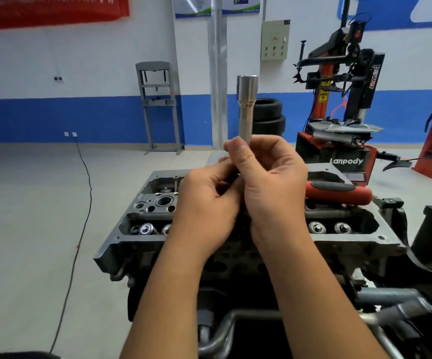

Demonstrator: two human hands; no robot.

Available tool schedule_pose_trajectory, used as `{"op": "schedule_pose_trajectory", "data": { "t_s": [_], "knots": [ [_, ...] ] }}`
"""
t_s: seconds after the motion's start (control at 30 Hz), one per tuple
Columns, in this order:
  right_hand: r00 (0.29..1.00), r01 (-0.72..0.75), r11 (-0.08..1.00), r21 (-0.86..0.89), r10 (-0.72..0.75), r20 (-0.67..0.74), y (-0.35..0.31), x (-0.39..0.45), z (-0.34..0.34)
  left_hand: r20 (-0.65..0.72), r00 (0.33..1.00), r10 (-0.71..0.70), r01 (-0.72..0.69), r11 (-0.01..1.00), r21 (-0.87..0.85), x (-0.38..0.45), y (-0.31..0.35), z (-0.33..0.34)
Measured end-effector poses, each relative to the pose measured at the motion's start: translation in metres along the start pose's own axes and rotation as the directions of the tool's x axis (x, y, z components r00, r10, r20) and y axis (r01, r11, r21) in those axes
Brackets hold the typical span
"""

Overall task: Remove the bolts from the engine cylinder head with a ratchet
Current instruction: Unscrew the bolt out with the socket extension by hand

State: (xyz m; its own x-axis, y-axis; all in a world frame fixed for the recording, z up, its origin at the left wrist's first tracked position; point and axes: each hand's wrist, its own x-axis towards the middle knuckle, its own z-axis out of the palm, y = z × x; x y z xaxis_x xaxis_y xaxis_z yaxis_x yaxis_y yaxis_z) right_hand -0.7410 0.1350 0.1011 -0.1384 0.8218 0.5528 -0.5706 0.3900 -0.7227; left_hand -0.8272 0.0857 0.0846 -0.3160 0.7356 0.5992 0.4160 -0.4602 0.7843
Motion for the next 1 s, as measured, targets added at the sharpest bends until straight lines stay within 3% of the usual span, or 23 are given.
{"op": "schedule_pose_trajectory", "data": {
  "t_s": [0.1, 0.17, 0.4, 0.6, 0.67, 0.87, 1.0],
  "knots": [
    [0.999, 0.037, 0.999, 0.019, -0.037, 0.012, 0.006, -0.001, 0.0, 0.179, 0.984, 0.022, -0.035, 0.997, 0.074, 0.01, 0.004, -0.014],
    [0.998, 0.043, 0.999, 0.027, -0.044, 0.039, 0.009, -0.001, 0.0, 0.226, 0.973, 0.036, -0.061, 0.993, 0.105, 0.014, 0.007, -0.018],
    [0.991, -0.073, 0.989, 0.132, 0.057, 0.121, 0.01, -0.002, 0.002, 0.023, 0.999, 0.036, -0.035, 0.999, -0.032, 0.01, -0.009, -0.016],
    [0.998, 0.027, 0.999, 0.017, -0.028, 0.051, 0.012, -0.001, -0.001, 0.225, 0.974, 0.016, 0.027, 0.982, -0.185, 0.009, -0.006, -0.017],
    [0.997, 0.006, 1.0, -0.011, -0.005, 0.076, 0.013, -0.002, 0.001, 0.2, 0.979, 0.028, 0.008, 0.984, -0.179, 0.006, -0.005, -0.019],
    [0.989, -0.082, 0.988, 0.13, 0.064, 0.134, 0.005, -0.005, 0.001, -0.081, 0.997, 0.011, -0.019, 0.995, -0.1, 0.0, -0.01, -0.012],
    [0.997, 0.013, 0.998, 0.063, -0.018, 0.077, 0.005, -0.004, -0.003, 0.055, 0.998, 0.043, -0.04, 0.998, -0.057, -0.002, -0.004, -0.001]
  ]
}}
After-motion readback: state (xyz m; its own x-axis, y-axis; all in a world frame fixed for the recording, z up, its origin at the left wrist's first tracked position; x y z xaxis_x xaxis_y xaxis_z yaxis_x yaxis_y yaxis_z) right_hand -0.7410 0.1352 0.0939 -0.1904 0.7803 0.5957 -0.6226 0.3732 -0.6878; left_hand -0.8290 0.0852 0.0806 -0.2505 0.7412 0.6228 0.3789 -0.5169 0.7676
